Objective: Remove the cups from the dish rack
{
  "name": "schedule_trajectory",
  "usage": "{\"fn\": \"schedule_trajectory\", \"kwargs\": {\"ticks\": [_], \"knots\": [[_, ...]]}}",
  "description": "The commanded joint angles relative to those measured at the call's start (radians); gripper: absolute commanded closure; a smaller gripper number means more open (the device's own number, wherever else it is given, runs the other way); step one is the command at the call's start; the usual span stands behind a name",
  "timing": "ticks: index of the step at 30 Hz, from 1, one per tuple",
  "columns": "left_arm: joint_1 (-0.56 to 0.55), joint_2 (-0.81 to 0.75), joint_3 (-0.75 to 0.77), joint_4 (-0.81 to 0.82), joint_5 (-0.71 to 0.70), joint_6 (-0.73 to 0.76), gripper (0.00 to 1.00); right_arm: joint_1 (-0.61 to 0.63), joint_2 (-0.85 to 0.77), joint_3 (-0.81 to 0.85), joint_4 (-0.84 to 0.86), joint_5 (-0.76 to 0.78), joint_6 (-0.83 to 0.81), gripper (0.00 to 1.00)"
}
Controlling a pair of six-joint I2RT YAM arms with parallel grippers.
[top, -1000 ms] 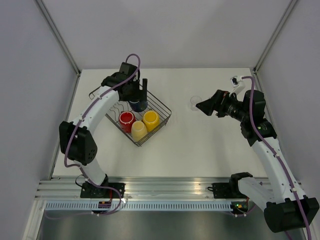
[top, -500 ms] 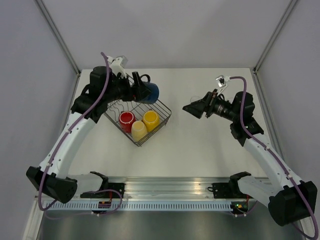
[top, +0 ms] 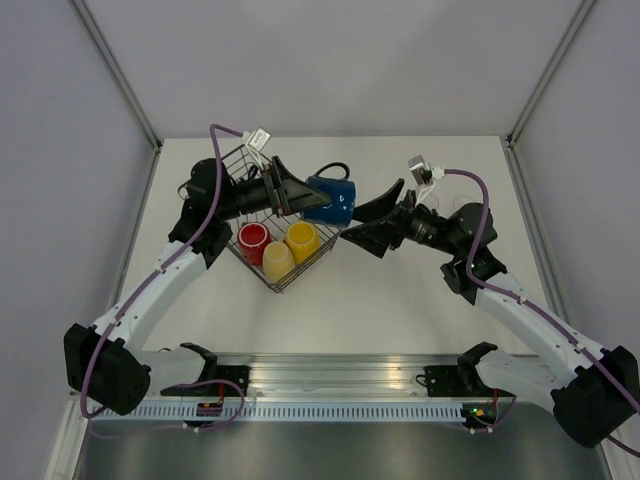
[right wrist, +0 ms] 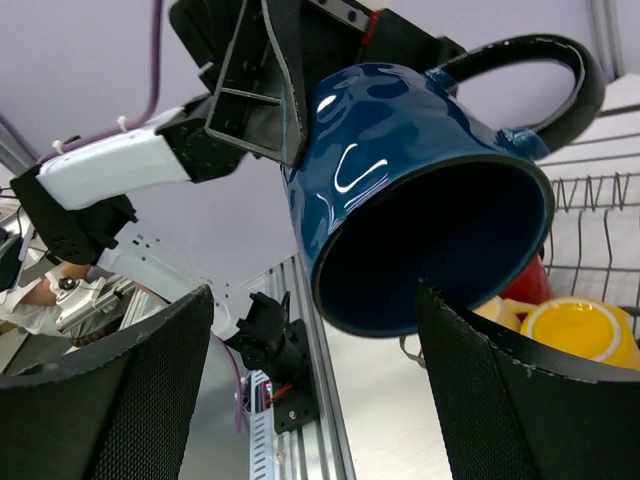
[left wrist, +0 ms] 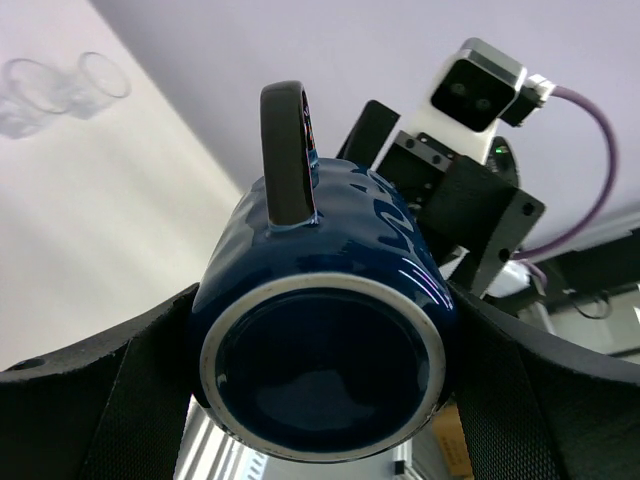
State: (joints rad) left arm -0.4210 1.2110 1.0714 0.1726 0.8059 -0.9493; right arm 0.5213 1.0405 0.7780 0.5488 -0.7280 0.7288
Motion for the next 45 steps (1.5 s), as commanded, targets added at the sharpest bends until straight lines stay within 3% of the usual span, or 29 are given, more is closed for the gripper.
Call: {"fn": "schedule_trajectory", "kwargs": {"ticks": [1, 3, 13, 17, 18, 20, 21, 23, 25, 27, 28, 30, 31, 41, 45], "knots": [[-0.012, -0.034, -0.017, 0.332, 0.099, -0.201, 0.98, 0.025, -0.002, -0.013, 0.172, 0.018, 0.012, 0.15], [-0.024, -0.031, -0.042, 0.370, 0.099, -0.244, 0.98, 0.040, -0.002, -0.020, 0.219, 0.019, 0.015, 0.24], [-0.073, -0.036, -0.114, 0.479, 0.076, -0.382, 0.98, 0.126, 0.053, -0.005, 0.333, 0.024, 0.006, 0.42], [-0.075, -0.047, -0.140, 0.476, 0.062, -0.414, 0.98, 0.134, 0.044, -0.009, 0.332, 0.035, -0.020, 0.65], [-0.076, -0.047, -0.143, 0.475, 0.061, -0.424, 0.98, 0.135, 0.039, -0.011, 0.329, 0.044, -0.025, 0.79], [-0.076, -0.045, -0.154, 0.470, 0.058, -0.433, 0.98, 0.135, 0.029, -0.017, 0.330, 0.048, -0.038, 0.98], [-0.076, -0.044, -0.159, 0.469, 0.053, -0.436, 0.96, 0.137, 0.018, -0.020, 0.333, 0.053, -0.046, 1.00], [-0.076, -0.042, -0.168, 0.462, 0.047, -0.440, 0.87, 0.138, 0.006, -0.026, 0.333, 0.058, -0.057, 0.99], [-0.076, -0.041, -0.172, 0.467, 0.044, -0.442, 0.69, 0.140, -0.011, -0.026, 0.309, 0.064, -0.080, 0.99], [-0.078, -0.041, -0.171, 0.467, 0.042, -0.437, 0.60, 0.140, -0.022, -0.029, 0.298, 0.068, -0.095, 1.00], [-0.076, -0.042, -0.171, 0.464, 0.042, -0.436, 0.37, 0.140, -0.034, -0.031, 0.296, 0.070, -0.100, 1.00], [-0.076, -0.047, -0.168, 0.430, 0.032, -0.419, 0.06, 0.140, -0.056, -0.039, 0.287, 0.078, -0.117, 1.00], [-0.078, -0.051, -0.162, 0.404, 0.026, -0.407, 0.00, 0.140, -0.063, -0.042, 0.284, 0.081, -0.123, 1.00], [-0.075, -0.070, -0.114, 0.125, -0.135, -0.191, 0.00, 0.140, -0.171, -0.045, 0.087, 0.211, -0.255, 1.00], [-0.075, -0.085, -0.068, -0.051, -0.272, -0.082, 0.00, 0.140, -0.189, 0.018, -0.224, 0.304, -0.385, 0.99]]}}
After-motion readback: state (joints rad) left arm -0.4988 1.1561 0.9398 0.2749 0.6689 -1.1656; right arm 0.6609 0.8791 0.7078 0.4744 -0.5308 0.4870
